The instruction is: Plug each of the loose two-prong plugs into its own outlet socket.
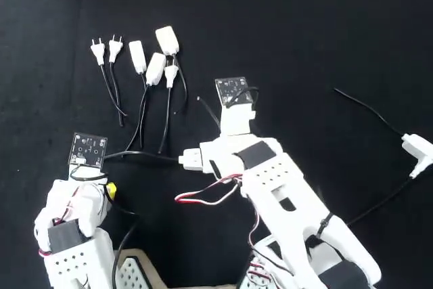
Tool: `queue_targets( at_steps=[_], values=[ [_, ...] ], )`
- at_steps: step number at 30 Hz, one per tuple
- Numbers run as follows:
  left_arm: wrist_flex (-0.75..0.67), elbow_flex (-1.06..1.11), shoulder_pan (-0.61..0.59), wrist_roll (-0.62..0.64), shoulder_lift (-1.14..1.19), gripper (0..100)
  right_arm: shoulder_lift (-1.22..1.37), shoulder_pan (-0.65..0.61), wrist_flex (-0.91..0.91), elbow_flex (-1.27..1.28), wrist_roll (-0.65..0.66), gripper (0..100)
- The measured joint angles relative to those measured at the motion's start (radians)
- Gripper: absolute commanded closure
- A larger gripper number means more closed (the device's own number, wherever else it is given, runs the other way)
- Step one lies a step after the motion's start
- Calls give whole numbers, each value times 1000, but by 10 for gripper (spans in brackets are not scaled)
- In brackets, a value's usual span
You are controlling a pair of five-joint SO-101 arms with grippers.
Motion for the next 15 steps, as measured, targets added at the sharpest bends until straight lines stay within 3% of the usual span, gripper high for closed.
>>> queue_targets(
  at_steps=[15],
  values=[
    [0,0,0,0,0,745,0,21,-55,25,-21,987]
  ],
)
